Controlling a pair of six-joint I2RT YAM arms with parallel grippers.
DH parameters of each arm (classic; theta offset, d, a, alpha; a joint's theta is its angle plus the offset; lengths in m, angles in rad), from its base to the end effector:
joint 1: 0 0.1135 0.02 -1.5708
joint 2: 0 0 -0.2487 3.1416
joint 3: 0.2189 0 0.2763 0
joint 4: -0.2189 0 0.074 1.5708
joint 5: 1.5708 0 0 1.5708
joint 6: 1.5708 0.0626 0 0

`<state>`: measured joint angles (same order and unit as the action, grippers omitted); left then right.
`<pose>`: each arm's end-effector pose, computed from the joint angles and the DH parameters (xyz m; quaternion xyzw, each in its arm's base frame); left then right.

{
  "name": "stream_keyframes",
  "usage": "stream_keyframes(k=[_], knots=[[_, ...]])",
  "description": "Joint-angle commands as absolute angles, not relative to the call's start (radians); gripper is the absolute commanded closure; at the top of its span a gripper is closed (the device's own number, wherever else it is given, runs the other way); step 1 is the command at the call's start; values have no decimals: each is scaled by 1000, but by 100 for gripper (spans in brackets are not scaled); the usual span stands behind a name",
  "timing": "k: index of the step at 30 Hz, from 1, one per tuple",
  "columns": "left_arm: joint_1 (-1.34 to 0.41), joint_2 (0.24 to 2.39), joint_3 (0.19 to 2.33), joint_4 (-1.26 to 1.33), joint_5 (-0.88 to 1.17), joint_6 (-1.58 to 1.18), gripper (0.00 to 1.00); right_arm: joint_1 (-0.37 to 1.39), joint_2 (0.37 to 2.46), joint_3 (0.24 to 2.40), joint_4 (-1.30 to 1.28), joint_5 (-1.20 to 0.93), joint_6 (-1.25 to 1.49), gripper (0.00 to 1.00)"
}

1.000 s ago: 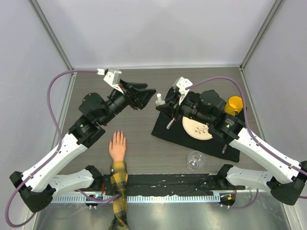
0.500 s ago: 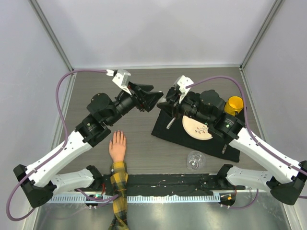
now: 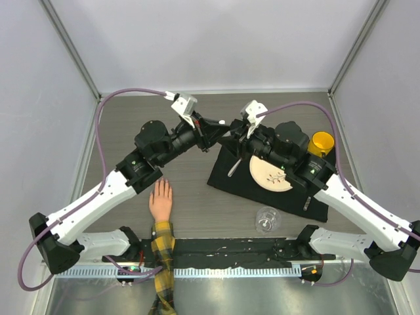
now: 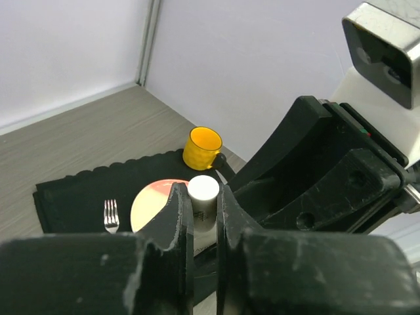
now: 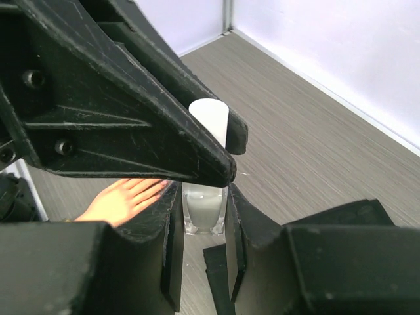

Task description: Paint the nails

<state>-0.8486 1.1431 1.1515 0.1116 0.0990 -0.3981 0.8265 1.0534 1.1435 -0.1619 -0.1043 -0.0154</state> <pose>0.2078 -0.2452 0.4184 0.1841 0.6376 -0.4629 0.5876 0.1958 0.2222 0.4039 -0.3311 0.6527 0.3035 0.6101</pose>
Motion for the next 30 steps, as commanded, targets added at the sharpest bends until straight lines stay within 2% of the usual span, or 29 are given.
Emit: stream_keyframes(k=[1,3,4,5,6,7,8,9,11,12,18,20,22,23,24,25,27,30], knots=[[-842,1192,1221,114,273,-391,100,836,1031,1213,-109,-139,-6,100],[-800,1225,1252,97,516,-384,100,836,1016,1200,-104,-169,-9,100],[-776,1238,1285,88,613,-394,100,836,993,1190,-98,-234,-26,100],[-752,1252,1301,84,838,-408,100,836,983,1180,-94,-305,-41,100],[-694,1268,1311,101,942,-432,100,833,974,1163,-91,-384,-60,100],[-665,1293,1324,116,1053,-483,100,834,968,1157,-92,-478,-89,100],[-637,1307,1319,148,1145,-535,100,833,974,1149,-91,-719,-92,100],[-600,1321,1307,343,1336,-607,100,833,988,1150,-86,-811,-80,100],[-581,1350,1252,620,1426,-880,100,833,1053,1167,-66,-973,-2,100],[-580,1361,1252,726,1481,-917,100,833,1068,1181,-75,-1000,27,100],[-535,1427,1319,699,1444,-950,100,830,997,1097,-17,-752,34,100],[-497,1405,1302,678,1359,-942,100,827,983,1097,-43,-662,22,100],[-468,1378,1276,550,1257,-863,78,825,976,1104,-73,-539,6,100],[-445,1337,1275,473,1214,-812,70,825,979,1118,-106,-499,6,100],[-437,1307,1279,387,1171,-664,46,825,980,1124,-123,-417,6,100],[-433,1278,1285,172,1058,-579,37,825,980,1129,-138,-381,6,100],[-436,1191,1295,45,974,-406,31,825,980,1129,-169,-275,6,100],[-436,1085,1279,-48,812,-347,26,825,979,1118,-181,-250,-20,100]])
